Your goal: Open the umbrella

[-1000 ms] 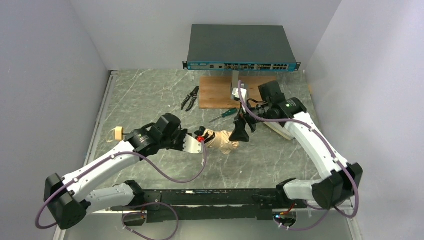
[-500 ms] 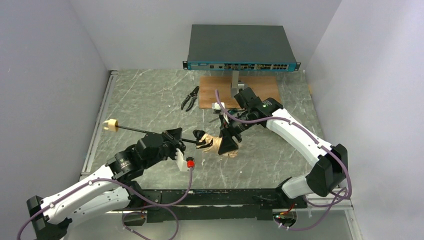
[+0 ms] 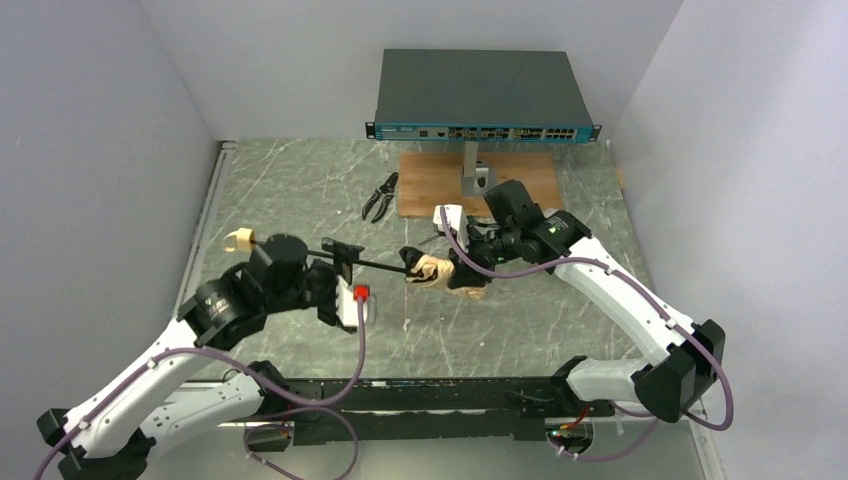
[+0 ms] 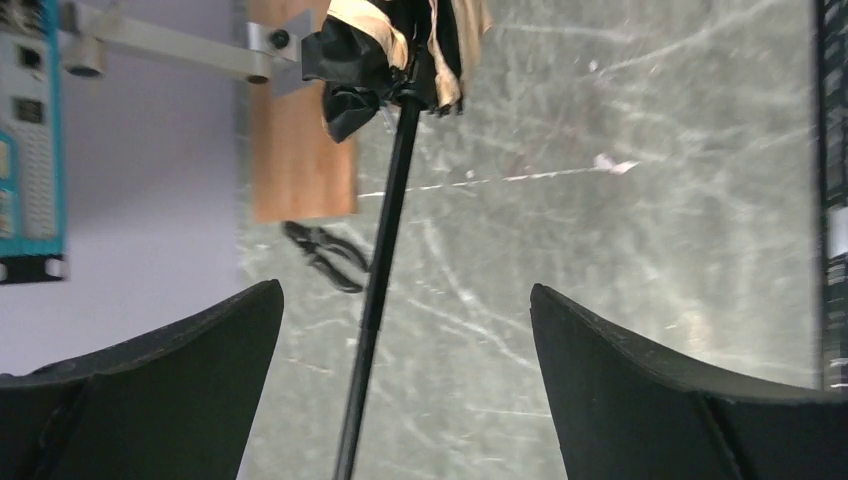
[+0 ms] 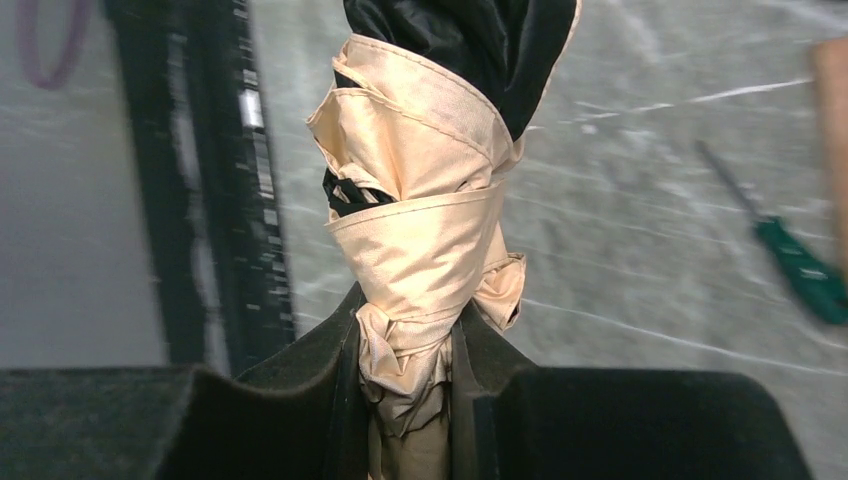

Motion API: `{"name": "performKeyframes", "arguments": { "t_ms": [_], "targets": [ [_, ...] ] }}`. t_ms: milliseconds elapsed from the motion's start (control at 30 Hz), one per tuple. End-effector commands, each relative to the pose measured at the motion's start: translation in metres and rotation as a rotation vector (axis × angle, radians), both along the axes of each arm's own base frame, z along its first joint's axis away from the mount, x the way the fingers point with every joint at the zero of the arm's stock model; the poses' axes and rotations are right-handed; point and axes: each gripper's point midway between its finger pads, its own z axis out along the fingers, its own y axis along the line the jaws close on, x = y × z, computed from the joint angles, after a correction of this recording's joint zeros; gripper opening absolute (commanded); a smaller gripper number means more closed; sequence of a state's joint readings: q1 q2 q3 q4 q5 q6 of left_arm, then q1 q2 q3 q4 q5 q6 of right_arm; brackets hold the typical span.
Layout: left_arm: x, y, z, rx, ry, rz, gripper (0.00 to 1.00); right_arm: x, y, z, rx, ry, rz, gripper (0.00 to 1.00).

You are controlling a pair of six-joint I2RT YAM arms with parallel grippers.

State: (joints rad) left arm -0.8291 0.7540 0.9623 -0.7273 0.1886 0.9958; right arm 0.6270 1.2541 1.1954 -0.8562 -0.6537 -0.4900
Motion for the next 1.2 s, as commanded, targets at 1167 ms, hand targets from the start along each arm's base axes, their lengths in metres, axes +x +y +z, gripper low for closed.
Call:
{"name": "performKeyframes", "arguments": {
  "t_ms": [1167],
  "targets": [
    [0.004,-0.065,0.003,-0.248,1.032,0.066,1.0,0.003,-0.007,0.079,0.012,-1.967,0.282,0.0]
  ]
}}
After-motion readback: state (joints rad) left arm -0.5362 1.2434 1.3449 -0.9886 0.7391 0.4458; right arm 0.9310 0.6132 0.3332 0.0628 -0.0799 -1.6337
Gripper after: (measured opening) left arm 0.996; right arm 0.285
